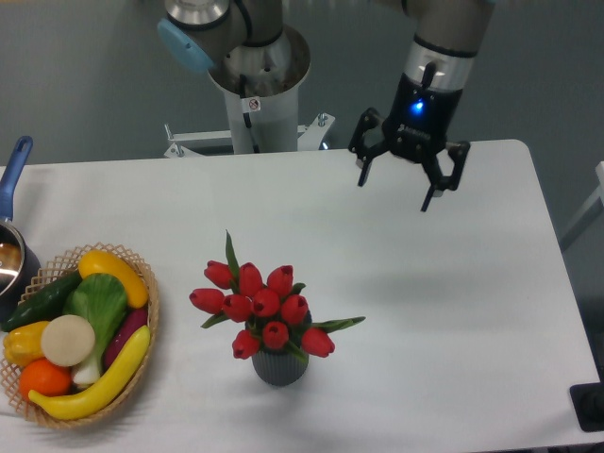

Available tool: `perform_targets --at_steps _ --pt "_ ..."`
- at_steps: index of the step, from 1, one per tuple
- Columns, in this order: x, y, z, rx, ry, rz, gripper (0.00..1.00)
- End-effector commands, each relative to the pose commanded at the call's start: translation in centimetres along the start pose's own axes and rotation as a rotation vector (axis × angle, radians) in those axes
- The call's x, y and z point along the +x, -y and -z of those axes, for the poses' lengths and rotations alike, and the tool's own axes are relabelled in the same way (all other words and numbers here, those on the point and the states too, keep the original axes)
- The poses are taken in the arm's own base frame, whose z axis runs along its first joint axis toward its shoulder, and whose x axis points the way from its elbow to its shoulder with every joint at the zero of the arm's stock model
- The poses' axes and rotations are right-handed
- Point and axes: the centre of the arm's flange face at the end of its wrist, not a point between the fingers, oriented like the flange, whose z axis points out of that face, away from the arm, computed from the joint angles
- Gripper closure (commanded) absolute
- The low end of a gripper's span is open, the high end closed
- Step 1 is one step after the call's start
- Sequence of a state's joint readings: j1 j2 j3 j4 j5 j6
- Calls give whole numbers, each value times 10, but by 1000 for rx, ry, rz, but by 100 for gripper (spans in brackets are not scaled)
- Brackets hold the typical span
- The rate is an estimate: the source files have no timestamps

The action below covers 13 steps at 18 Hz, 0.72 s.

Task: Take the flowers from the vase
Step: 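Move the open gripper down toward the red tulip stems above the vase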

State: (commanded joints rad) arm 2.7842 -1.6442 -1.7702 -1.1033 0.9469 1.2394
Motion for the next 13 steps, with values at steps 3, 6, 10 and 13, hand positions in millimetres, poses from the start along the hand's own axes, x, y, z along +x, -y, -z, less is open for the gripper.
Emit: perform_targets --at_steps 3,6,10,13 --pt "6 8 -20 29 -7 -44 0" --pt "6 19 -44 74 -29 -89 0" --pt "11 32 -73 121 -51 -164 0" --pt "18 37 -86 155 -84 -184 0"
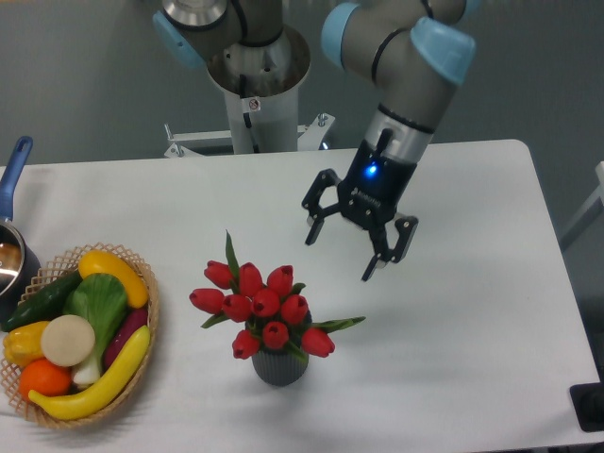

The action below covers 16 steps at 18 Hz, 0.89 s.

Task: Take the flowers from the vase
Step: 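Move the open gripper down toward the red tulip stems above the vase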

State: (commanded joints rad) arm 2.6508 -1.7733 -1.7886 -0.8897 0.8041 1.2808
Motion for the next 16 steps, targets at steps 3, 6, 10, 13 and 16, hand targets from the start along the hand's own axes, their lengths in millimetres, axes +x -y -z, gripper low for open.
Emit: perform_targets --at_steps 3,6,10,13,16 --pt "6 4 -11 97 -46 3 0" --pt "3 0 -28 104 -52 -14 0" --pt "3 -1 -35 109 -54 -33 0" --pt "5 0 -44 123 -74 -29 0" --pt "-3 -3 -52 124 -79 -31 0"
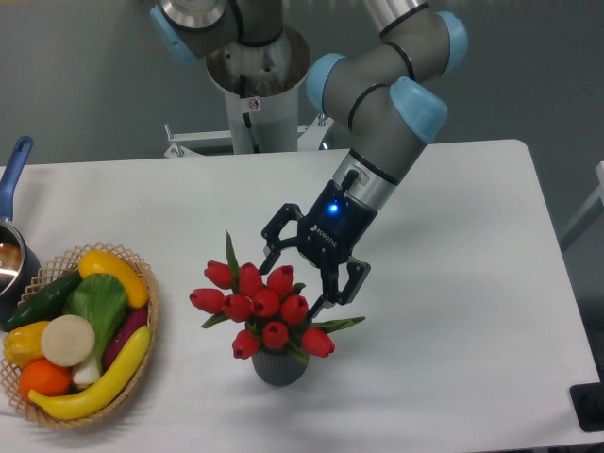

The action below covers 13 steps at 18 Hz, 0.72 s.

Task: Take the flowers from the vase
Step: 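Move the open gripper down toward the red tulip stems above the vase, then close the gripper around the tulip stems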

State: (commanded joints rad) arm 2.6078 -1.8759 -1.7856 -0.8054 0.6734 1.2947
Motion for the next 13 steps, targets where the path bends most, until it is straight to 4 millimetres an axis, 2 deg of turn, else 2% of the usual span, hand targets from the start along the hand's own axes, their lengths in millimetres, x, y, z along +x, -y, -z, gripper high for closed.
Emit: perform_targets --at_steps 6,13 --pt "-3 -6 -13 3 -20 10 0" --pt "-8 -1 -22 64 -47 8 0"
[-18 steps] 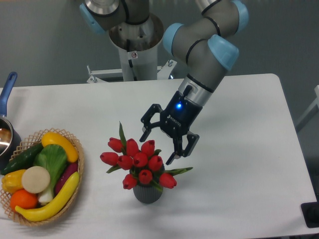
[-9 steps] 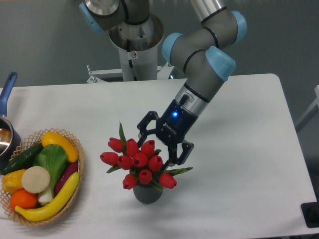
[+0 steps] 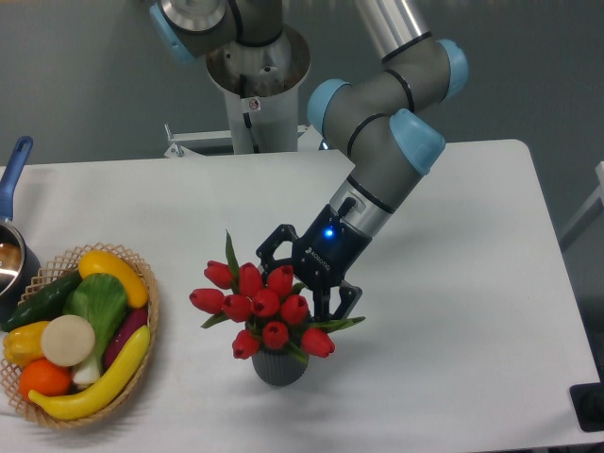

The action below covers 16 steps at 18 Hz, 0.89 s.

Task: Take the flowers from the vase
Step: 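Close the gripper around the tulip stems, then lift the gripped tulips straight up out of the grey vase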

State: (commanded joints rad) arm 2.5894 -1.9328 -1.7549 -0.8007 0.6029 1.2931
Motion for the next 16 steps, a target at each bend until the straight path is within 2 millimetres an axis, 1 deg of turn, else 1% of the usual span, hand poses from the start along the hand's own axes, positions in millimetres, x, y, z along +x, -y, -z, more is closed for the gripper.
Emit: perform_targets --at_steps 1,2,4,8,9,11,14,16 --pt "-2 2 1 4 2 -4 0" --pt "-2 2 1 4 2 -4 3" --pt "-3 -1 -2 3 -2 1 24" --pt "-4 -1 3 4 6 1 50" --pt "-5 -1 4 4 8 2 54" --pt "-5 1 8 10 13 4 56" --pt "-5 2 10 32 9 12 56" --pt "-4 6 11 59 3 26 56"
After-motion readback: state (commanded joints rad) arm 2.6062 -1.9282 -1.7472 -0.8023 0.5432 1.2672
